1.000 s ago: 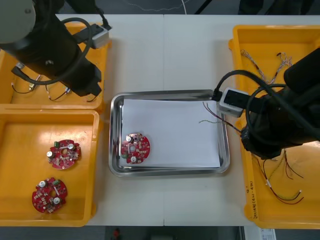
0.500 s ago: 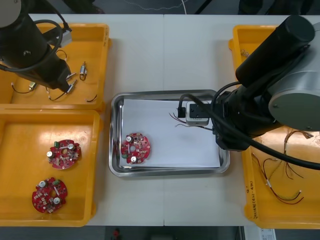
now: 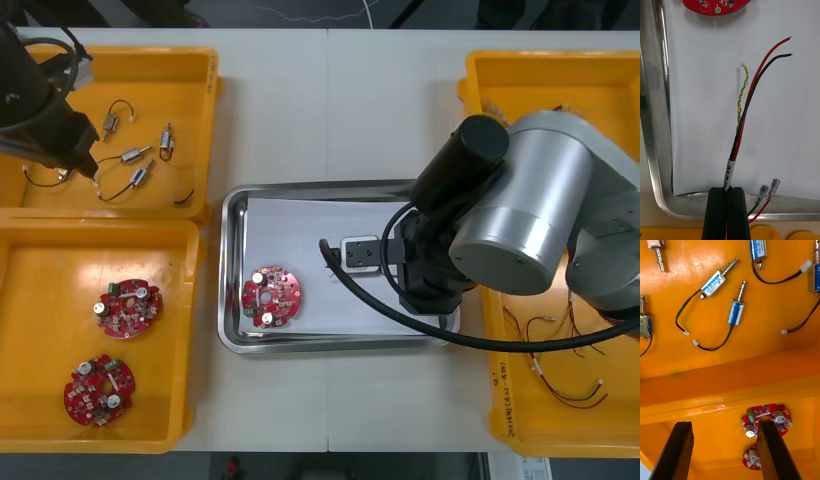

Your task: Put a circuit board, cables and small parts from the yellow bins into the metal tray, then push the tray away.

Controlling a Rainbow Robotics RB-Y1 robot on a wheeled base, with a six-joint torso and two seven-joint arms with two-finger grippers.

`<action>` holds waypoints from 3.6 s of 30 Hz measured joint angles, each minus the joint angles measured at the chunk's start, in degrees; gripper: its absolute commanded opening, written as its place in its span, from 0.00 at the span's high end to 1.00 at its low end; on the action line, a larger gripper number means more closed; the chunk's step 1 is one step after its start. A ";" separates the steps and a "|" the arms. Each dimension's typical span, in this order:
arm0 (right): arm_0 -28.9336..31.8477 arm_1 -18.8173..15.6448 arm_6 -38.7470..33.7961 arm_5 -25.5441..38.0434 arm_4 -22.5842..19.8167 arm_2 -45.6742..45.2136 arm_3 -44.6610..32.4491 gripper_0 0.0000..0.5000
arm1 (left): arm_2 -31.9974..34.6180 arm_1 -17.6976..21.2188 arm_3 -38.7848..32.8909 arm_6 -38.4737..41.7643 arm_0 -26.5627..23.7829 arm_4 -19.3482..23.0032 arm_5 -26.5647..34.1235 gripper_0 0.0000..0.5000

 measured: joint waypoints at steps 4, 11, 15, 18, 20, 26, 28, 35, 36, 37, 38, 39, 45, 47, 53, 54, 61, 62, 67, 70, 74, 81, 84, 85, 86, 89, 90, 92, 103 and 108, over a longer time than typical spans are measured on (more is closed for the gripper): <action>-0.02 0.08 0.75 -3.72 0.67 2.96 3.35 1.00 | 0.00 0.27 2.64 -7.85 0.00 -1.10 -2.36 0.00; -0.06 0.15 1.93 -9.04 2.53 8.08 8.31 1.00 | 0.00 0.27 7.88 -14.39 0.00 -2.59 -7.88 0.00; -0.07 0.19 1.93 -9.94 2.53 9.45 10.63 1.00 | 0.00 0.27 10.73 -14.41 0.00 -3.70 -11.20 0.00; -0.07 0.25 1.93 -9.94 2.47 9.58 11.60 1.00 | 0.00 0.27 12.80 -15.39 0.00 -3.79 -13.89 0.00; -0.07 0.30 1.94 -9.95 2.46 9.58 12.05 0.95 | 0.00 0.27 14.16 -17.18 0.00 -3.79 -15.33 0.00; -0.08 0.61 1.98 -10.00 2.46 9.58 12.18 0.00 | 0.00 0.27 17.96 -24.67 0.00 -3.79 -19.41 0.00; -0.08 0.90 1.99 -10.02 2.46 9.58 12.18 0.00 | 0.00 0.27 18.90 -26.23 0.00 -3.79 -20.51 0.00; -0.19 1.62 2.00 -10.04 1.87 9.10 12.18 0.00 | 0.00 0.25 20.79 -26.43 0.00 -4.05 -23.50 0.00; -0.19 1.65 2.00 -10.04 1.72 8.95 12.18 0.00 | 0.00 0.22 21.23 -26.43 0.00 -4.07 -24.12 0.00; -0.20 1.67 2.01 -10.04 1.59 8.82 12.18 0.00 | 0.00 0.19 21.62 -26.43 0.00 -4.09 -24.62 0.00; -0.20 1.68 2.01 -10.04 1.51 8.71 12.18 0.00 | 0.00 0.17 22.03 -26.43 0.00 -4.14 -25.09 0.00; -0.20 1.70 2.01 -10.04 1.42 8.59 12.18 0.00 | 0.00 0.14 22.34 -26.43 0.00 -4.21 -25.43 0.00; -0.22 2.02 2.02 -9.77 1.26 7.72 12.15 0.00 | -0.30 -0.09 23.53 -26.43 0.00 -4.67 -28.13 0.00; -0.22 2.09 2.02 -9.06 1.40 7.48 12.00 0.00 | -0.87 -0.18 23.82 -26.43 0.01 -4.67 -29.24 0.00; -0.23 2.26 2.02 -5.01 3.97 7.33 9.99 0.00 | -2.97 -0.34 24.16 -26.43 0.08 -4.70 -31.81 0.00; -0.23 2.28 2.02 -4.37 4.13 7.33 9.69 0.00 | -3.28 -0.37 24.17 -26.43 0.10 -4.70 -32.25 0.00; -0.23 2.42 2.02 -3.03 4.63 7.28 8.95 0.00 | -5.49 -0.57 24.17 -26.43 0.73 -4.68 -35.26 0.00; -0.23 2.45 2.02 -3.01 4.90 7.28 8.82 0.00 | -5.52 -0.60 24.17 -26.43 1.01 -4.66 -35.59 0.00; -0.24 2.84 2.02 -2.85 6.68 7.24 8.05 0.00 | -5.52 -0.72 24.17 -26.43 2.78 -4.40 -37.16 0.00; -0.24 3.32 2.02 -2.85 7.90 7.23 8.00 0.00 | -5.52 -0.74 24.17 -26.43 3.76 -4.09 -38.16 0.00; -0.24 3.96 2.02 -2.84 9.36 7.22 8.00 0.00 | -5.52 -0.92 24.18 -26.43 4.74 -3.81 -39.61 0.00; -0.24 4.84 2.03 -2.27 9.85 7.18 7.94 0.00 | -5.52 -1.57 25.99 -26.43 5.42 -3.73 -41.77 0.00; -0.24 4.89 2.04 -2.15 10.22 7.15 7.50 0.00 | -5.52 -1.79 27.44 -26.44 5.42 -3.63 -43.21 0.00; -0.24 4.89 2.04 -2.05 10.38 7.08 7.26 0.00 | -5.52 -1.84 27.83 -26.44 5.42 -3.53 -43.64 0.00; -0.24 4.89 2.04 -1.95 10.47 6.91 6.99 0.00 | -5.52 -1.88 28.17 -26.44 5.43 -3.43 -43.99 0.00; -0.24 5.06 2.04 -0.73 10.49 5.59 6.24 0.00 | -5.52 -2.07 28.88 -26.46 5.43 -3.14 -45.21 0.00; -0.24 5.27 2.04 0.05 10.50 4.92 6.16 0.00 | -5.52 -2.11 29.02 -26.47 5.43 -3.05 -45.62 0.00; -0.25 6.09 2.04 3.13 10.52 2.85 6.09 0.00 | -5.52 -2.18 29.30 -26.50 5.43 -2.83 -46.75 0.00; -0.25 8.92 2.04 9.65 13.11 -11.77 -0.95 0.00 | -5.52 -2.32 29.84 -28.34 5.43 -2.49 -48.17 0.00; -0.25 8.92 2.06 9.75 15.80 -16.37 -5.10 0.00 | -5.52 -2.33 30.23 -28.34 5.42 -2.16 -48.40 0.26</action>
